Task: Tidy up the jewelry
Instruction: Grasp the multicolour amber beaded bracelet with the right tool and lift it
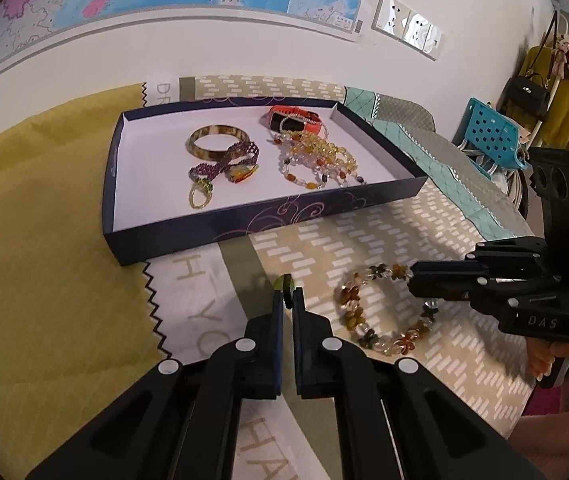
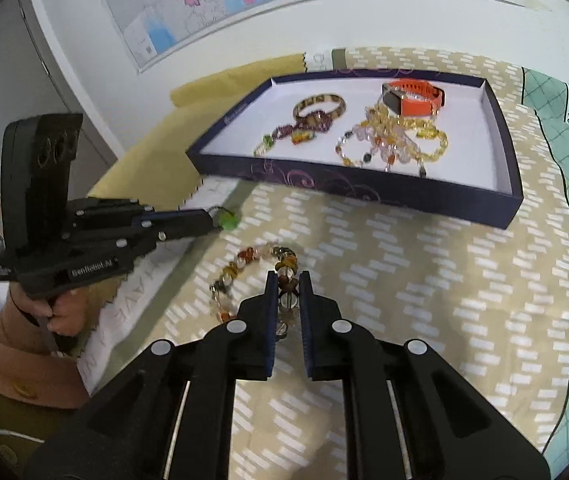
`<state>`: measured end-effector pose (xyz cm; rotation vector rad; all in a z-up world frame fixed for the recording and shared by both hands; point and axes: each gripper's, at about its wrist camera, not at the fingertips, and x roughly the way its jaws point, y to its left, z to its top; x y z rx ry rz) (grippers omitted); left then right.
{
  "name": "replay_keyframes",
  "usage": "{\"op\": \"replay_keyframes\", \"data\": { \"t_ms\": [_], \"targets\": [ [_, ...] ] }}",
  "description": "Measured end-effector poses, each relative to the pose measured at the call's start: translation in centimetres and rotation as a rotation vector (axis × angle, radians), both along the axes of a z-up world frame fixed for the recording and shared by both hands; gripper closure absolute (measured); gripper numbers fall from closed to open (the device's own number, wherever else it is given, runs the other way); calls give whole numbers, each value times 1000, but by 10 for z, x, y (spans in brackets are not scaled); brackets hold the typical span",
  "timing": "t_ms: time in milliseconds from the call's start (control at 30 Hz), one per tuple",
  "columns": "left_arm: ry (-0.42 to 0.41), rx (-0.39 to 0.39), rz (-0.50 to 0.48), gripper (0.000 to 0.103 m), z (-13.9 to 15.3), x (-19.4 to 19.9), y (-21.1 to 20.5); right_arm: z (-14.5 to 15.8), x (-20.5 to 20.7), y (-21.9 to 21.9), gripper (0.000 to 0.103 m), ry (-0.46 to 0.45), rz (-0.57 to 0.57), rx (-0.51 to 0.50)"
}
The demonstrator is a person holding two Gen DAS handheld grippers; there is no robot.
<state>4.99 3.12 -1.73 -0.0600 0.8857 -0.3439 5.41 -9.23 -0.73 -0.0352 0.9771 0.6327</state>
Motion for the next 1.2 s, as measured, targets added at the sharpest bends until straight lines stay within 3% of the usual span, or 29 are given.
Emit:
{"op": "replay_keyframes", "data": {
  "t_ms": [67,300,333,400,467,600,833,1200],
  "targets": [
    [7,-5,4,100,-2,1,1,-3,-1,5,82,-20,-1,-46],
    [6,31,-2,88,-4,6,-6,-7,-4,28,77,-95,33,-155],
    [10,34,-3,88,-5,8,-7,-8,-4,29,78,-101,35,-166],
    [11,37,-7,88,-6,9,-9,-8,-3,30,91,-110,28,-182],
    [14,40,-6,88,-6,11,-10,-9,-1,27,92,-101,24,-165],
    [19,41,11,100,-6,15,-8,-6,1,19,93,-86,11,-99],
    [-7,22,18,100,3,11,-5,15,-1,9,93,-95,2,11],
    [-73,-12,17,100,30,-2,0,44,-9,9,93,-166,8,30]
  ]
}}
